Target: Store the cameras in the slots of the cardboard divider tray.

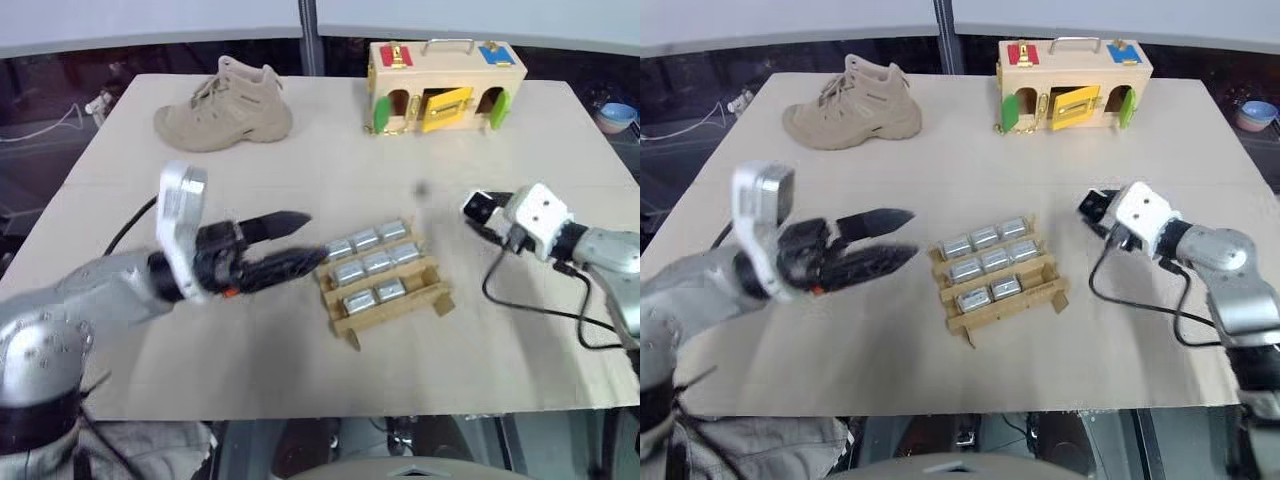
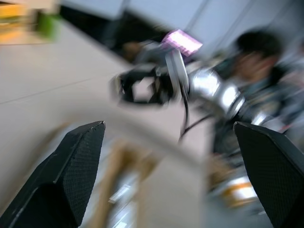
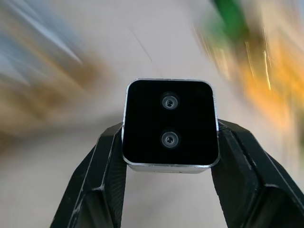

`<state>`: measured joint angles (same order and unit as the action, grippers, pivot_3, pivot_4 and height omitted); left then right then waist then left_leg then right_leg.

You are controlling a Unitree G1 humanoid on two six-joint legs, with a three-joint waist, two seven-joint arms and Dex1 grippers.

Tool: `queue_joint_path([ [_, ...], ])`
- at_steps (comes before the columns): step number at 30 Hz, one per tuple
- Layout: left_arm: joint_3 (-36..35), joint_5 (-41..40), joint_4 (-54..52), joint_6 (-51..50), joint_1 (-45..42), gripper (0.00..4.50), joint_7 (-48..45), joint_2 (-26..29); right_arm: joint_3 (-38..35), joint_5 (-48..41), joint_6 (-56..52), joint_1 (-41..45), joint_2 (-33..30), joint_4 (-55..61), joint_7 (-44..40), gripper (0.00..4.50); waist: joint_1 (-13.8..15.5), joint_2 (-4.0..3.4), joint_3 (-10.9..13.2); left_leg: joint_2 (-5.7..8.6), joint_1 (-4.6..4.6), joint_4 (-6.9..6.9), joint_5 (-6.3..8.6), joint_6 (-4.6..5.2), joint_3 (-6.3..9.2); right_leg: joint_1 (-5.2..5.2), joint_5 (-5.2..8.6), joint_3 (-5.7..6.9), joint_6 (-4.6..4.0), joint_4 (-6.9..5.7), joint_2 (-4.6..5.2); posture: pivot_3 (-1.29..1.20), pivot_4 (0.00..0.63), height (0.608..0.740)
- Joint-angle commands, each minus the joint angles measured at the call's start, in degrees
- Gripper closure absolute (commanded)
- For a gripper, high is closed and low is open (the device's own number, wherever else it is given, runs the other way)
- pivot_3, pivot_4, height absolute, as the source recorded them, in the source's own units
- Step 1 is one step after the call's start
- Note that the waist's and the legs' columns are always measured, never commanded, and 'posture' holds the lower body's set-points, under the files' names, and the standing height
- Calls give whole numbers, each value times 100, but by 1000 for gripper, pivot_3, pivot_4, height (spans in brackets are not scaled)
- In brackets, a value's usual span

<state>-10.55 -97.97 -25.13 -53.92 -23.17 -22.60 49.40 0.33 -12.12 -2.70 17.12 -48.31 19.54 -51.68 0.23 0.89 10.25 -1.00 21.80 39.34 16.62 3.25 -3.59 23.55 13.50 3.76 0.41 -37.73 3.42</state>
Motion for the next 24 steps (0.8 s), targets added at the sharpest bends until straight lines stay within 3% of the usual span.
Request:
queue_joint_path([
  [1, 762, -368, 437, -302, -565, 0, 751, -280, 154, -131, 271, 89, -10, 717, -311, 2566, -10, 5, -1, 0, -5, 1, 0, 0, -3, -4, 0, -1, 0, -1, -1, 0, 150, 740],
  [5, 1163, -322, 723, -542, -1020, 0, 1008, -546, 418, 72, 280, 283, 94, 990, -314, 2566, 8, 10, 2, 5, -2, 9, -2, -2, -3, -4, 0, -3, -1, -3, -4, 0, 150, 740],
  [18, 1318, 666, 855, -919, -1203, 0, 584, -1001, 693, 251, -28, 615, 506, 1352, -172, 2566, 58, 9, 2, 6, 7, 7, -4, -7, -2, 4, 1, 1, -3, 2, -6, 0, 150, 740],
  [20, 1289, 770, 875, -953, -1210, 992, 539, -1069, 715, 263, -53, 649, 541, 1366, -174, 2566, 58, 9, 2, 5, 6, 7, -5, -8, -2, 4, 1, 1, -3, 1, -6, 0, 150, 740],
  [21, 1275, 815, 883, -971, -1211, 1216, 510, -1098, 716, 271, -69, 658, 553, 1376, -174, 2566, 57, 9, 2, 5, 6, 7, -5, -8, -2, 4, 1, 1, -3, 0, -6, 0, 150, 740],
  [24, 1253, 904, 922, -989, -1233, 2497, 427, -1218, 719, 266, -139, 676, 568, 1414, -183, 2566, 57, 9, 2, 6, 7, 7, -5, -8, -1, 4, 0, 1, -3, 1, -6, 0, 150, 740],
])
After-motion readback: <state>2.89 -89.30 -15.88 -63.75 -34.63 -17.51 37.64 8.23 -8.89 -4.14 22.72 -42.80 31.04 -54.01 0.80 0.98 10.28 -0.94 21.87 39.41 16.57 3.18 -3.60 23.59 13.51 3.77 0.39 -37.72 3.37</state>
